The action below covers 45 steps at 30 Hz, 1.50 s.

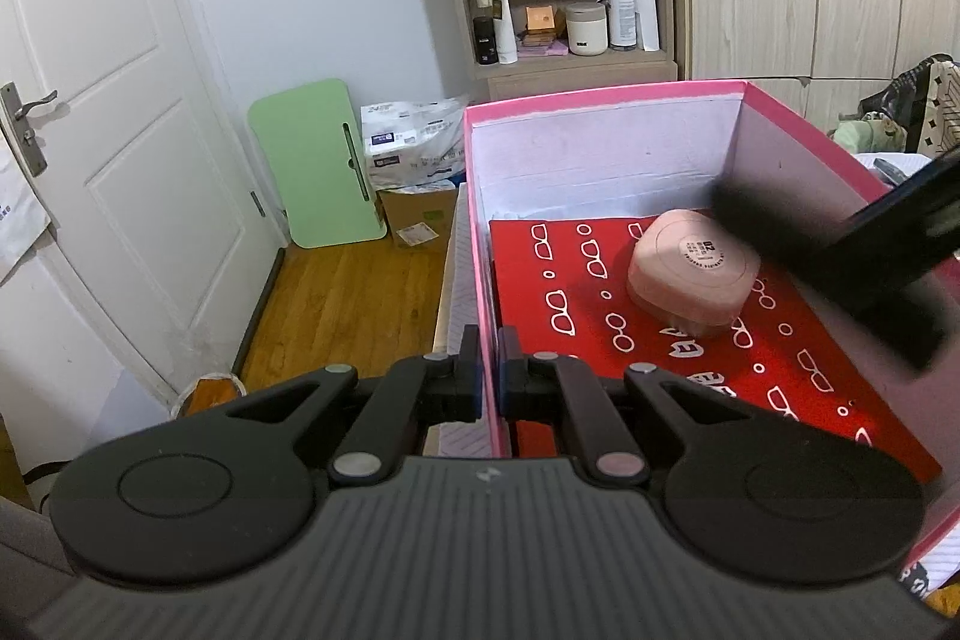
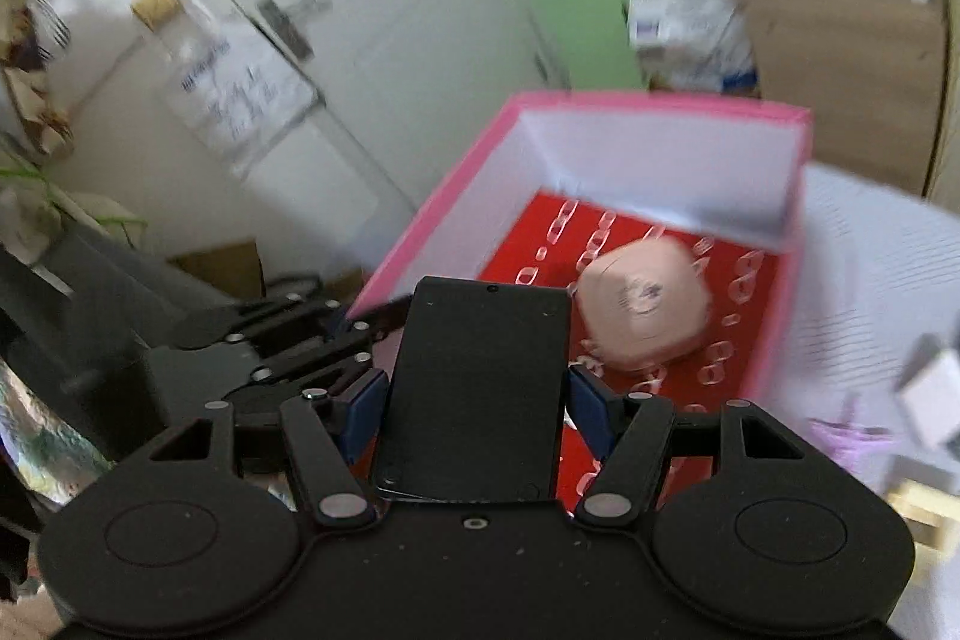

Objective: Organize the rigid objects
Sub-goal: 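Lower the black power bank into the box beside the pink case and release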

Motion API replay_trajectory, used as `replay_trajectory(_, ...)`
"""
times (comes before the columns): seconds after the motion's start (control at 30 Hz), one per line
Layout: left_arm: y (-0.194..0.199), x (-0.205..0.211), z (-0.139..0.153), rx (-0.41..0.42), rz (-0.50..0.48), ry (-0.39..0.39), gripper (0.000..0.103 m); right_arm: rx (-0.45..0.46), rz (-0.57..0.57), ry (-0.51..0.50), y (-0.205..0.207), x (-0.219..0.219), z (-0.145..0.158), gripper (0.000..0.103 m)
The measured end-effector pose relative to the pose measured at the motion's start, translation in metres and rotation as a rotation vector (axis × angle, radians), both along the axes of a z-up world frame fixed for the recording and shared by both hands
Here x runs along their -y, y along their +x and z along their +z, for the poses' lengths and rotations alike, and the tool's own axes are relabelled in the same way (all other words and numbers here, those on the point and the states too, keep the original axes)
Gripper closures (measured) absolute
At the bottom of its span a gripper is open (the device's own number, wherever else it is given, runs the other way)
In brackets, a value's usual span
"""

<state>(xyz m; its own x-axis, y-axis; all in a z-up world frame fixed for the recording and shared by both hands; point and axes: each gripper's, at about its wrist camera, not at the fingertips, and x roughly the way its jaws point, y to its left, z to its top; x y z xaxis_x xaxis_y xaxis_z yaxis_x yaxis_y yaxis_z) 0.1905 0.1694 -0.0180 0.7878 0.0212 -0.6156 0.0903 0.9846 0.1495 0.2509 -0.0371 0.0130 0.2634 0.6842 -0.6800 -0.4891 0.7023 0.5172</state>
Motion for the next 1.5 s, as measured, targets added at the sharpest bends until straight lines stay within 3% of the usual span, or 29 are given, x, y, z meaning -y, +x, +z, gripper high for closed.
replay_trajectory(0.17, 0.000, 0.002, 0.000, 0.000, -0.002, 0.014, 0.099, -0.082, -0.004, -0.037, 0.039, -0.029, -0.025, 0.033)
replay_trajectory(0.33, 0.000, -0.001, 0.000, 0.002, -0.004, -0.008, 0.099, -0.204, -0.016, 0.041, 0.073, -0.042, -0.045, 0.033)
replay_trajectory(0.53, 0.000, -0.001, -0.001, 0.003, -0.008, 0.000, 0.099, -0.145, -0.046, -0.002, 0.080, -0.054, -0.042, 0.031)
replay_trajectory(0.73, -0.002, -0.001, -0.002, 0.008, -0.011, 0.001, 0.099, -0.035, -0.064, 0.028, 0.057, -0.024, -0.001, 0.027)
replay_trajectory(1.03, -0.002, 0.001, -0.003, 0.007, -0.015, 0.013, 0.099, 0.118, -0.135, 0.048, -0.001, 0.058, 0.057, 0.024)
replay_trajectory(1.2, -0.001, 0.002, -0.002, 0.007, -0.012, 0.019, 0.099, 0.125, -0.180, -0.075, -0.024, 0.090, 0.048, 0.024)
replay_trajectory(1.5, 0.000, 0.002, -0.002, 0.001, -0.003, 0.004, 0.099, 0.043, -0.249, -0.238, -0.049, 0.133, 0.001, 0.024)
